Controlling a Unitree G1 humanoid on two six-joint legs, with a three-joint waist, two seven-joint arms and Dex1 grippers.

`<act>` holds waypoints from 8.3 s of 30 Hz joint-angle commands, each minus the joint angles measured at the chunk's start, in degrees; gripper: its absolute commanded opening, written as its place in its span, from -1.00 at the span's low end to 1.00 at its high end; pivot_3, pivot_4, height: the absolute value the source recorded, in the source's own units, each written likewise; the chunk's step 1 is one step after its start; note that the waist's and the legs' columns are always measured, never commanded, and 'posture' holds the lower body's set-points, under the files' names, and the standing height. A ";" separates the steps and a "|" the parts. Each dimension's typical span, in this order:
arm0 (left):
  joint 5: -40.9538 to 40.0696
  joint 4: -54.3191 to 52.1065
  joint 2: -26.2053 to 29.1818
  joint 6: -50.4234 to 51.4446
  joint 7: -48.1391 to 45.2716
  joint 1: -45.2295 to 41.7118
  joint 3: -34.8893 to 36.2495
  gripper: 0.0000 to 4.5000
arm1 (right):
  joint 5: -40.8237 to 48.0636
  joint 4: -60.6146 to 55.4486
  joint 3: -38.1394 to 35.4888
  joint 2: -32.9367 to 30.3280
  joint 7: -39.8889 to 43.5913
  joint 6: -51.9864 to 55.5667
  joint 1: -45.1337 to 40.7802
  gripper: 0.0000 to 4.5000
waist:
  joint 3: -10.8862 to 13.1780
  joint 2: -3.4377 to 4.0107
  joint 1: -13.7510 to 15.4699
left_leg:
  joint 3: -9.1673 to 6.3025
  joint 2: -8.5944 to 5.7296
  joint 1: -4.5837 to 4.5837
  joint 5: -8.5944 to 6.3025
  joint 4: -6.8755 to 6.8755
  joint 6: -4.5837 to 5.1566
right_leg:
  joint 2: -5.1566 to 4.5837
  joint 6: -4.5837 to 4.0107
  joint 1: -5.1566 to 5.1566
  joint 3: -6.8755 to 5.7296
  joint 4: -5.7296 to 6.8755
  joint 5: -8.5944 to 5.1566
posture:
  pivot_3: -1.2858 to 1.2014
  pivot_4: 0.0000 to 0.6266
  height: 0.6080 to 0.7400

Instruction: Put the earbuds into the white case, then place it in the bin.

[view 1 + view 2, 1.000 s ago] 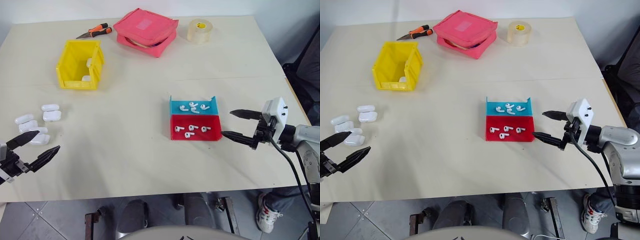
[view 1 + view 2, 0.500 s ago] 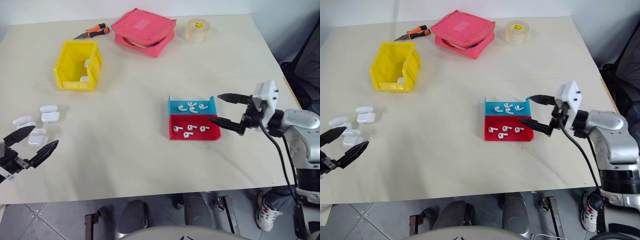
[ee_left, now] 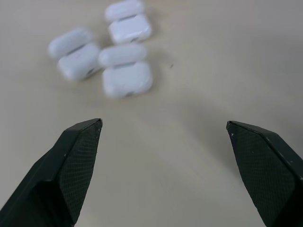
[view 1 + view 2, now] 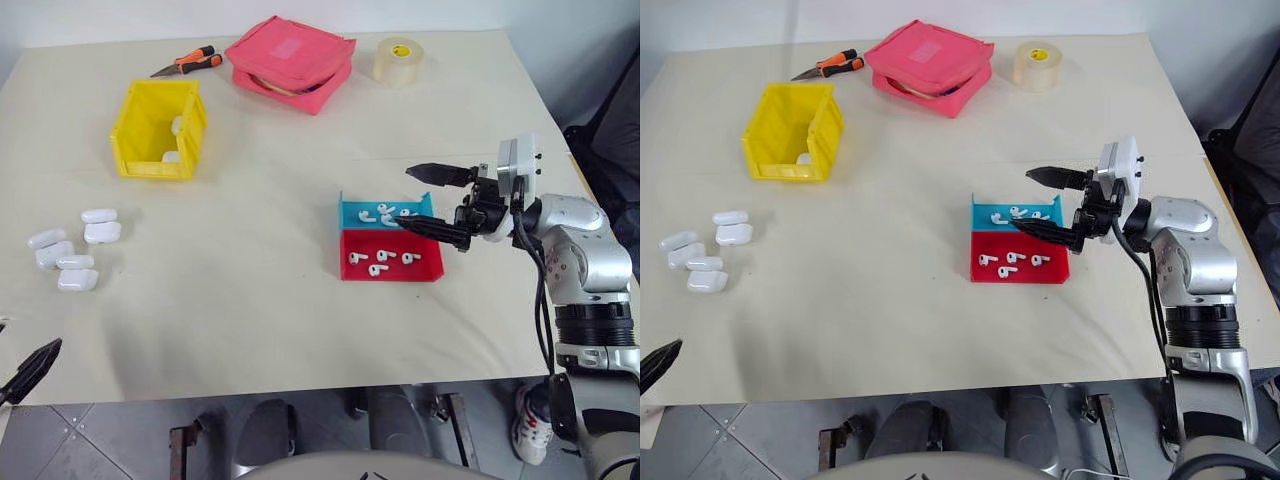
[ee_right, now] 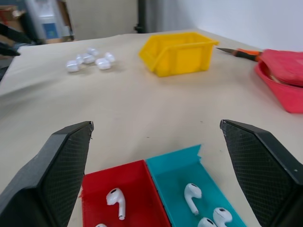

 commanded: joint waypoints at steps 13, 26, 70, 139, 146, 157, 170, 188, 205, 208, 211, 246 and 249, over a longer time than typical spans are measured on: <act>0.75 -4.20 4.57 9.44 8.52 -1.50 1.33 0.99 | -1.97 4.95 2.02 3.09 4.70 -5.54 -4.55 1.00 | -0.01 -0.01 0.13 | -0.01 0.01 0.01 -0.03 0.02 0.00 | -0.01 -0.04 -0.01 -0.01 0.07 -0.02 | 0.03 -0.52 1.00; 3.35 9.33 30.68 43.59 16.67 -25.21 -17.10 0.99 | -2.73 2.26 2.82 3.67 4.13 -5.22 -2.11 1.00 | 0.04 0.07 -0.26 | 0.07 0.00 0.10 0.00 0.05 -0.09 | 0.04 -0.14 -0.10 -0.04 0.24 -0.08 | 0.03 -0.52 1.00; 13.49 24.25 20.77 58.10 25.42 -58.31 -34.30 0.99 | -5.85 2.65 4.83 5.16 1.86 -5.87 -2.00 1.00 | -0.07 0.25 0.31 | 0.21 0.07 0.14 0.07 0.33 -0.29 | 0.24 -0.18 -0.02 0.15 0.59 -0.10 | 0.03 -0.52 1.00; 2.26 28.21 -19.65 -25.97 -37.21 -71.04 -57.97 0.24 | -6.39 -37.15 -2.62 -9.76 -21.80 13.71 27.40 1.00 | 0.03 0.00 1.67 | 0.08 0.10 -0.05 -0.18 0.88 0.04 | 0.24 -0.01 0.13 0.02 0.31 0.06 | 0.03 -0.52 1.00; 1.96 23.86 -20.02 -23.31 -33.98 -67.58 -59.53 0.24 | -7.49 -36.97 -1.80 -10.77 -22.54 14.53 27.58 1.00 | 0.03 -0.01 2.01 | 0.09 0.09 -0.05 -0.19 0.90 0.06 | 0.23 -0.01 0.15 0.08 0.30 0.10 | 0.03 -0.52 1.00; 0.35 20.39 -19.22 -20.63 -35.22 -64.61 -59.99 0.24 | -11.82 -36.36 0.17 -13.17 -24.56 15.78 25.91 0.82 | 0.04 -0.01 2.88 | 0.10 0.09 -0.05 -0.21 0.93 0.10 | 0.23 -0.01 0.14 0.09 0.26 0.11 | 0.03 -0.52 1.00; 0.77 20.88 -18.63 -20.41 -36.43 -63.38 -59.84 0.24 | -5.91 -46.68 -11.13 -19.31 -23.47 26.71 37.65 0.44 | 0.04 -0.01 2.94 | 0.06 0.10 -0.16 -0.26 0.91 0.17 | 0.23 0.01 0.35 0.06 0.11 0.14 | 0.03 -0.52 1.00; 1.44 20.32 -18.61 -20.85 -35.54 -62.55 -60.15 0.24 | -6.22 -43.74 1.28 -30.24 -21.06 35.78 21.92 0.44 | 0.04 -0.01 2.76 | -0.08 0.21 0.01 -0.37 0.93 0.23 | 0.36 0.06 0.71 -0.03 -0.21 0.21 | 0.03 -0.52 1.00; 1.82 18.60 -18.26 -21.93 -34.71 -61.57 -60.32 0.24 | -20.30 -25.94 28.59 -24.97 -10.45 31.04 -4.88 -0.09 | 0.04 0.00 2.67 | -0.14 0.22 -0.02 -0.37 0.99 0.23 | 0.36 0.18 0.66 -0.19 -0.51 0.35 | 0.03 -0.52 1.00; 1.89 18.15 -18.15 -22.08 -34.23 -61.28 -60.22 0.24 | -22.38 -23.71 29.82 -23.50 -9.53 29.32 -6.13 -0.09 | 0.04 0.00 2.63 | -0.14 0.23 -0.02 -0.37 1.00 0.23 | 0.37 0.18 0.66 -0.19 -0.51 0.35 | 0.03 -0.52 1.00; 1.83 17.61 -18.04 -22.15 -33.84 -60.80 -60.25 0.24 | -23.94 -22.26 30.43 -22.45 -8.72 28.23 -6.71 -0.09 | 0.04 0.00 2.64 | -0.13 0.23 -0.02 -0.37 1.00 0.23 | 0.37 0.18 0.66 -0.20 -0.51 0.35 | 0.03 -0.52 1.00; 1.93 16.11 -17.91 -22.35 -31.17 -59.96 -60.97 0.24 | -33.07 -16.68 30.62 -17.29 -3.01 24.71 -7.74 -0.09 | 0.04 0.01 2.41 | -0.13 0.27 -0.02 -0.37 1.04 0.23 | 0.40 0.19 0.67 -0.20 -0.51 0.36 | 0.03 -0.52 1.00; 1.93 16.29 -17.93 -22.39 -31.23 -60.10 -60.96 0.24 | -32.91 -17.07 30.37 -17.15 -2.96 24.86 -7.56 -0.09 | 0.04 0.01 2.26 | -0.13 0.27 -0.02 -0.37 1.04 0.22 | 0.40 0.19 0.67 -0.21 -0.51 0.36 | 0.03 -0.52 1.00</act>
